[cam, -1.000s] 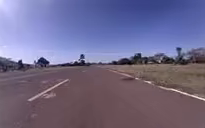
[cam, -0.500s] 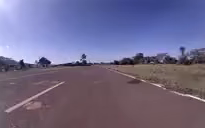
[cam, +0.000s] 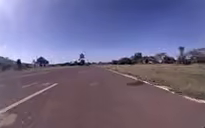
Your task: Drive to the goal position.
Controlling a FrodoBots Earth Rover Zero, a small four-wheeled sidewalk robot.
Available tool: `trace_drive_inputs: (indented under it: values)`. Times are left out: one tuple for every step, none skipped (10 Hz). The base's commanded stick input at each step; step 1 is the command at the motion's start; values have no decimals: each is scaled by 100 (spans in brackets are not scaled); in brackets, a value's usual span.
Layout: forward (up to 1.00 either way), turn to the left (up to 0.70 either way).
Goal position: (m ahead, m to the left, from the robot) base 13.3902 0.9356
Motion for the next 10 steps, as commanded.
trace_drive_inputs:
  values:
    - [100,0]
    - [100,0]
    - [100,0]
    - [100,0]
    - [100,0]
    - [100,0]
    - [100,0]
    - [100,0]
    - [100,0]
    - [100,40]
